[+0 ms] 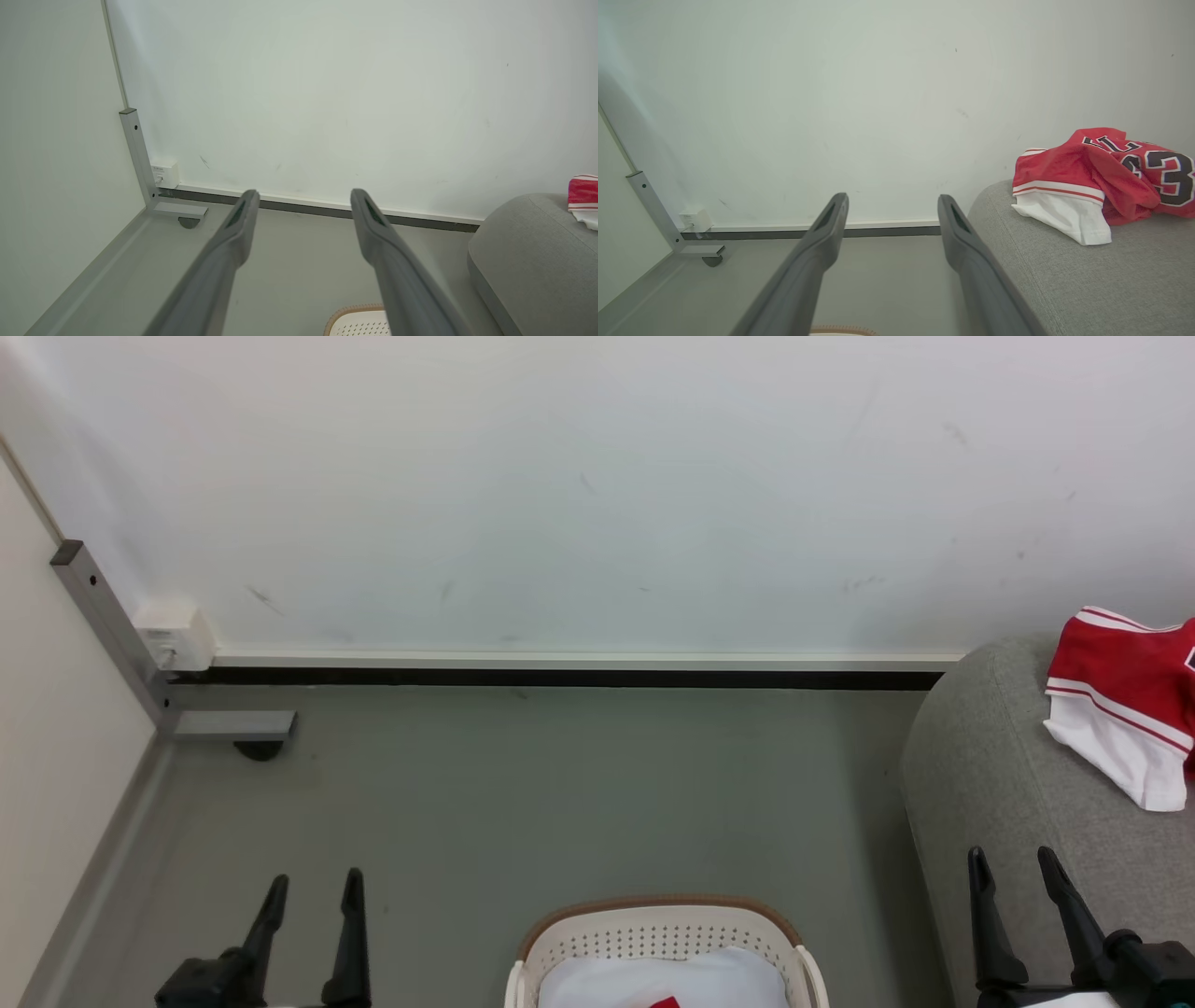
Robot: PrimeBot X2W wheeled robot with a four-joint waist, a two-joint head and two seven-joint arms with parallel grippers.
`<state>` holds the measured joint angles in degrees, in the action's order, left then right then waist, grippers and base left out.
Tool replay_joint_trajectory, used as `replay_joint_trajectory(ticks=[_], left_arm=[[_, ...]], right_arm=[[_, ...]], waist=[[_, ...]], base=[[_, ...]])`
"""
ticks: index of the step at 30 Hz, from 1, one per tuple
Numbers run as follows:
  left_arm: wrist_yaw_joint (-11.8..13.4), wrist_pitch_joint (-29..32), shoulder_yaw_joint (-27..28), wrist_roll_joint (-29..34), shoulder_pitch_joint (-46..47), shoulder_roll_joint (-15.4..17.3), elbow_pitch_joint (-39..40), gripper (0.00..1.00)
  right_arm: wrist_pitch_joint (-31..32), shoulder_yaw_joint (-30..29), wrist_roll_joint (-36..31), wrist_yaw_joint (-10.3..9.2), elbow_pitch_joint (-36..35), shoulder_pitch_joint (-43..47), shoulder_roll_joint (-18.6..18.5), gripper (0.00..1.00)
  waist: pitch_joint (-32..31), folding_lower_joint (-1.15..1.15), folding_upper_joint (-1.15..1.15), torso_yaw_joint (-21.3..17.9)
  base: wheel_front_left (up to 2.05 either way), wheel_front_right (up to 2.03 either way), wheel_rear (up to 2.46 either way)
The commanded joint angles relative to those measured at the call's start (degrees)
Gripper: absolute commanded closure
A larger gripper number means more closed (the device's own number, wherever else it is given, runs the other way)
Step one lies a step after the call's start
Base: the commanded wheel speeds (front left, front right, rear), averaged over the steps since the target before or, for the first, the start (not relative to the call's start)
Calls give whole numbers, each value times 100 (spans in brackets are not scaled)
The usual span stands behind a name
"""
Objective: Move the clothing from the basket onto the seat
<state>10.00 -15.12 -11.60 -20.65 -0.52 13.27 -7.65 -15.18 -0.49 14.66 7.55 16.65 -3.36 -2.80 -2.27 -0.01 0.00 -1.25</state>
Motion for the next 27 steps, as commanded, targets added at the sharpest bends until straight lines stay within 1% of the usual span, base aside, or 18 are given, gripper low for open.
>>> replay_joint_trajectory(ticks=[1,7,12,15,20,27], left_arm=[[-22,-4,32,96,-65,-7,4,0],[-181,-3,155,205,11,-62,-23,0],[-357,-3,45,327,272,-25,-185,0],[-486,101,-149,451,614,8,-336,0],[-752,455,-539,694,1306,66,-697,0],[-1087,981,-1125,1126,2276,52,-1448,0]], right_arm=[[5,-5,15,-12,3,-22,-20,0],[5,-63,-22,-12,-73,-134,-20,0],[4,-101,-3,-12,-160,-266,-20,0],[5,-155,-3,-12,-269,-400,-20,0],[5,-190,18,-12,-459,-724,-19,0],[5,-180,175,-13,-716,-1175,-15,0]], waist=[[14,1,0,-18],[143,1,0,-147],[387,1,0,-320],[684,1,0,-428],[1319,1,0,-655],[2192,1,0,-1008]], base=[[0,0,0],[0,0,0],[0,0,0],[0,0,0],[0,0,0],[0,0,0]])
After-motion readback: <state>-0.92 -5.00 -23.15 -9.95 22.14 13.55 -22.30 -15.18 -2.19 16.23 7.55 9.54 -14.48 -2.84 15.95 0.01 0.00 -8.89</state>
